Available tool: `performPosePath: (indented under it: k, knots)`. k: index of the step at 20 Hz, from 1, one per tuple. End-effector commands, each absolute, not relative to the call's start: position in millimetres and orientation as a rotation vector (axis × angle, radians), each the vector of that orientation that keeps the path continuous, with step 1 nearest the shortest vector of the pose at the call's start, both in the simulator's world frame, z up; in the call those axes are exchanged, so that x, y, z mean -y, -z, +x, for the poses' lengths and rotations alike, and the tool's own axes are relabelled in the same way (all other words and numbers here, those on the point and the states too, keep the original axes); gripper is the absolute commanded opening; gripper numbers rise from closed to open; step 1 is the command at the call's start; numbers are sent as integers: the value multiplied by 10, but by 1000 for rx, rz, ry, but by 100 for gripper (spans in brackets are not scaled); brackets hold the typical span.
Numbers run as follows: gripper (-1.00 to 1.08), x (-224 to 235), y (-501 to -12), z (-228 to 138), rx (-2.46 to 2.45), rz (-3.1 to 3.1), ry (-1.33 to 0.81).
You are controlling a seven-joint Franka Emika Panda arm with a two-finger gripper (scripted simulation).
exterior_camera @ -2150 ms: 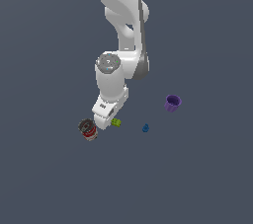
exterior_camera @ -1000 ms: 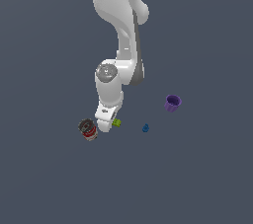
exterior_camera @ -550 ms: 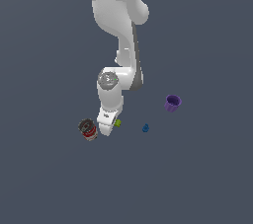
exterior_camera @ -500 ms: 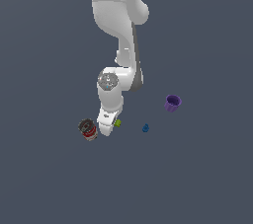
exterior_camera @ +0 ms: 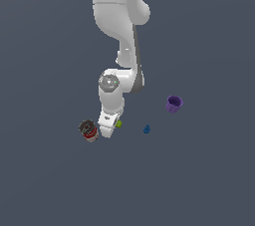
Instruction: Pick up a designated object from a clutter of objects.
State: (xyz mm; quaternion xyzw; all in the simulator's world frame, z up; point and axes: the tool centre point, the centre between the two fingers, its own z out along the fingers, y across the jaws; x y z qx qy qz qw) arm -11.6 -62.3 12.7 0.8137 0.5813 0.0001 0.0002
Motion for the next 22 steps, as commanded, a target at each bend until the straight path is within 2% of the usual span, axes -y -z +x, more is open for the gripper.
performPosePath:
  k: [1,12,22]
  knots:
    - [-100,622,-124,-118,-1826,2556,0]
    - [-100,653,-271,-141,-1826,2556,0]
    - [-100,771,-871,-244,-1826,2555,0]
